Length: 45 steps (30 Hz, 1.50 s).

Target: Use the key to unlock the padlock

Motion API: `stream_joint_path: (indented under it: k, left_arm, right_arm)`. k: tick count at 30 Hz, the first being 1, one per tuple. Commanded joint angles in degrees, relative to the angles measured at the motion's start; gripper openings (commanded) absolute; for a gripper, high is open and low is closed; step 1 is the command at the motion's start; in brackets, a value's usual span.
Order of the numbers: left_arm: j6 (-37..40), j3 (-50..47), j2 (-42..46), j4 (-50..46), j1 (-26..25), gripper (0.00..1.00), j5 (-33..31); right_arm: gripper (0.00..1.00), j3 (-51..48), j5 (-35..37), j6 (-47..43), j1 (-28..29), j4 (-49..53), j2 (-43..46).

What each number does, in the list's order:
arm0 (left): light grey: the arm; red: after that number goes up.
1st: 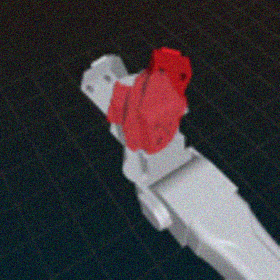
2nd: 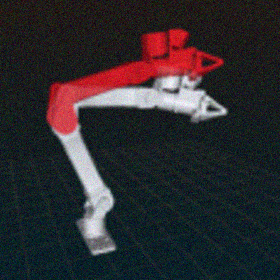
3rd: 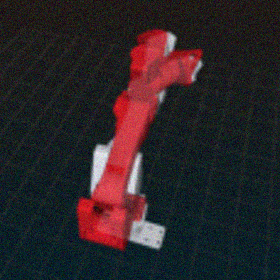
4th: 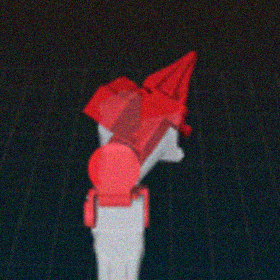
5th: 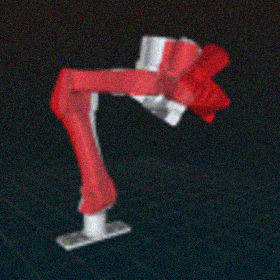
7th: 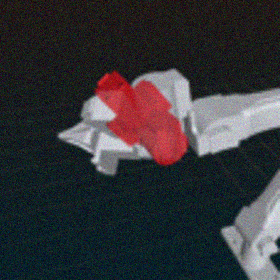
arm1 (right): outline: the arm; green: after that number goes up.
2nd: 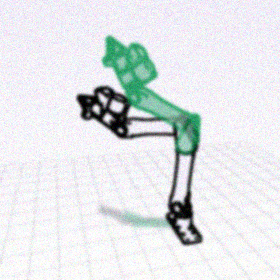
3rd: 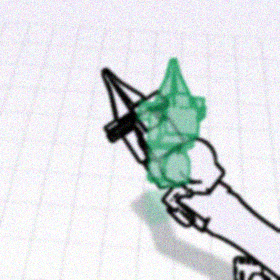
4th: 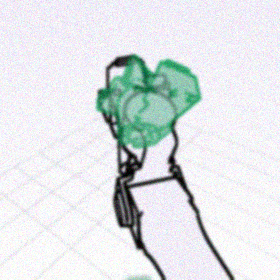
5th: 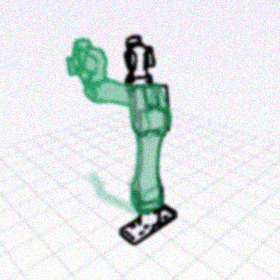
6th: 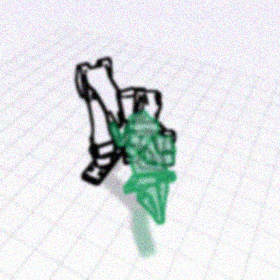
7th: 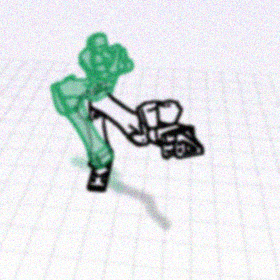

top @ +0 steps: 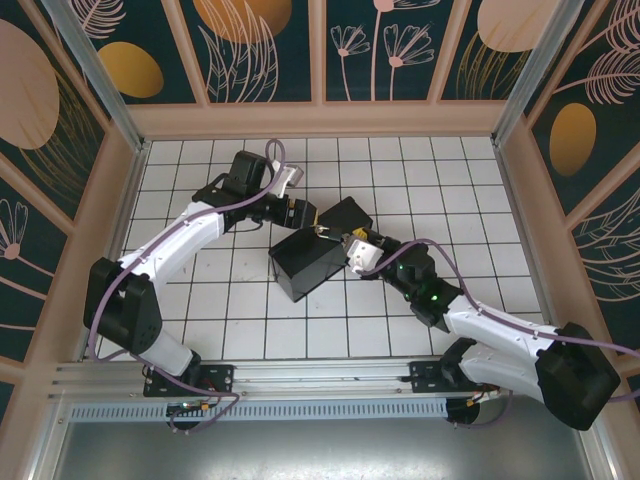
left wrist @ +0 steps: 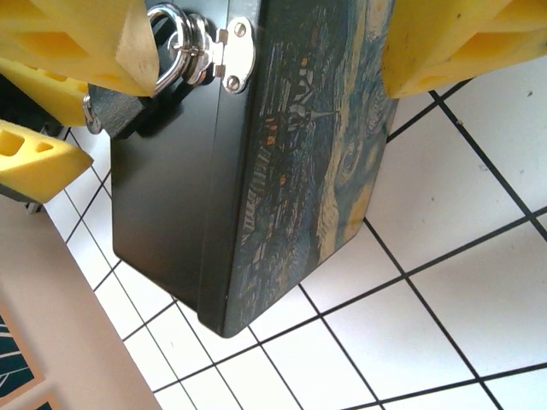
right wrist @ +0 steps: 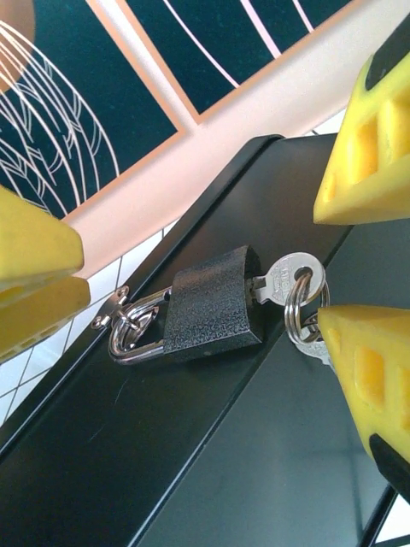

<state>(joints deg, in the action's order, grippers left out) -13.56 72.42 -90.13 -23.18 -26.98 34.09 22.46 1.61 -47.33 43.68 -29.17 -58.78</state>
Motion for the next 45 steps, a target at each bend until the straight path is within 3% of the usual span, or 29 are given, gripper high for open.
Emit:
stream_joint_path:
  k: [1,12,36,45]
  left_arm:
    - [1.5,1.66,-1.1,-0.68,0.35,0.7,1.37]
    - [1.78,1.05,-1.46,-0.55,0.33,0.69,2.17]
    - [3.98,5.28,-3.68,-2.91,0.27,0.7,-0.64]
    - [6.28,8.19,-5.51,-4.89,0.26,0.7,-0.2]
  right_arm:
    - [0.27,2.03,1.18,-3.09,1.11,-2.0,0.32]
    - [0.19,4.17,-0.34,-4.1,1.4,0.53,-2.15]
    - [0.29,9.22,2.65,-10.95,-2.04,17.41,0.14]
    - [0.29,9.36,-0.38,-13.23,-4.75,13.98,-1.11]
